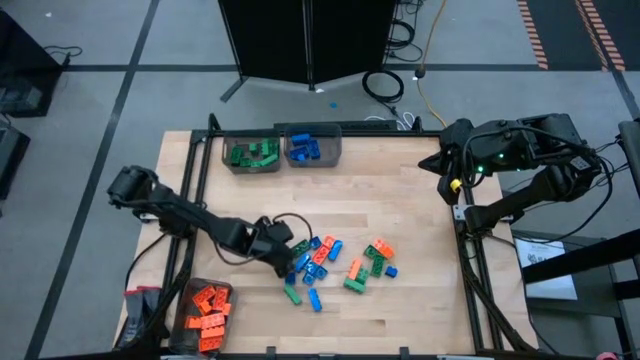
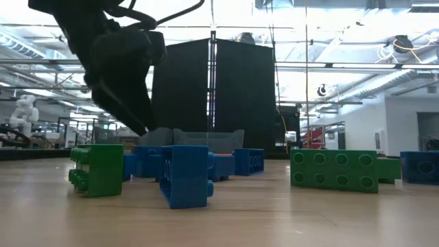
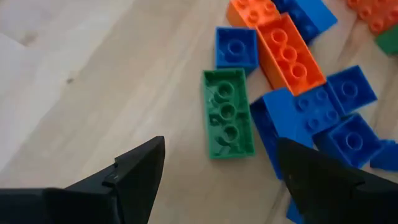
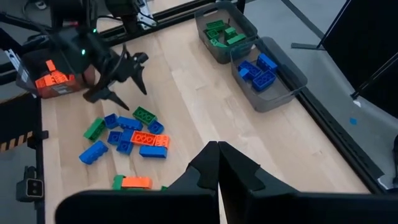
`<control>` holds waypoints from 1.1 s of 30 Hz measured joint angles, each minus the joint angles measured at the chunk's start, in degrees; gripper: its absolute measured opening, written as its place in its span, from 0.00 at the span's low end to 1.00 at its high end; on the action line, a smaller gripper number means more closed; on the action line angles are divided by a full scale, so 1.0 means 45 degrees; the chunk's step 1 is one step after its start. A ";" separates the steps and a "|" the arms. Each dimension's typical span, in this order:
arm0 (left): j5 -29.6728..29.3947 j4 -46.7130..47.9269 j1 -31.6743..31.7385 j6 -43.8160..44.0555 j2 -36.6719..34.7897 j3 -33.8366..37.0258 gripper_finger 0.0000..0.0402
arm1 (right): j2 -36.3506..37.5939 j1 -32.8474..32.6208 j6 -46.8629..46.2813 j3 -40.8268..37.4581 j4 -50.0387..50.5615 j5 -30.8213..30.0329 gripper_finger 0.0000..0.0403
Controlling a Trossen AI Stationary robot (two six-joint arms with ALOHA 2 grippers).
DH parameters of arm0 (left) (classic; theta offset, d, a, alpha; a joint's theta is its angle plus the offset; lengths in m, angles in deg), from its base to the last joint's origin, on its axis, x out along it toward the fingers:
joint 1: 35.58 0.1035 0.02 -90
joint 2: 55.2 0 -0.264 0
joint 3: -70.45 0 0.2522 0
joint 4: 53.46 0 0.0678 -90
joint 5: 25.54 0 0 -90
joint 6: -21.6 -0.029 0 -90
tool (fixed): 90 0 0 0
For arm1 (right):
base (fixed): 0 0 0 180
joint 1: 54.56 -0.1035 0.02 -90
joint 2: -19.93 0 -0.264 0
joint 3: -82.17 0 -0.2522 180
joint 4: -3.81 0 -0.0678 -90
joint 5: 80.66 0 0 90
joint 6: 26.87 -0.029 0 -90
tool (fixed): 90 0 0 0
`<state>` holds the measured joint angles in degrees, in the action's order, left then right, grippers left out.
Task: Sort blocks
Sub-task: Put the green gamepiece into the top left black bin
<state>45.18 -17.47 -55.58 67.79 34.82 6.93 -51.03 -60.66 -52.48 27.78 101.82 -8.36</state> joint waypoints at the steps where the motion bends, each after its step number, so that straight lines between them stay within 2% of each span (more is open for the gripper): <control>1: -0.0083 -0.0158 -0.0074 0.0002 0.0160 0.0000 0.77 | 0.0000 0.0002 -0.0088 0.0000 0.0000 0.0000 0.00; 6: -0.0609 -0.0392 -0.0260 0.0010 0.0856 0.0000 0.77 | 0.0000 0.0004 -0.0159 0.0000 0.0005 0.0000 0.00; 13: -0.0631 -0.0813 -0.0255 0.0000 0.1704 0.0000 0.77 | 0.0000 0.0001 -0.0150 0.0000 0.0010 0.0000 0.00; 28: -0.0865 -0.1566 0.0093 -0.0024 0.2577 -0.0015 0.76 | 0.0000 0.0003 0.0224 0.0000 0.0106 0.0000 0.00; 33: -0.0775 -0.1746 0.0238 -0.0022 0.2587 -0.0015 0.67 | 0.0000 0.0001 0.0224 0.0000 0.0107 0.0000 0.00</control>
<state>41.69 -25.33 -54.51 67.69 46.47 6.86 -51.03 -60.66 -51.47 27.78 102.30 -8.36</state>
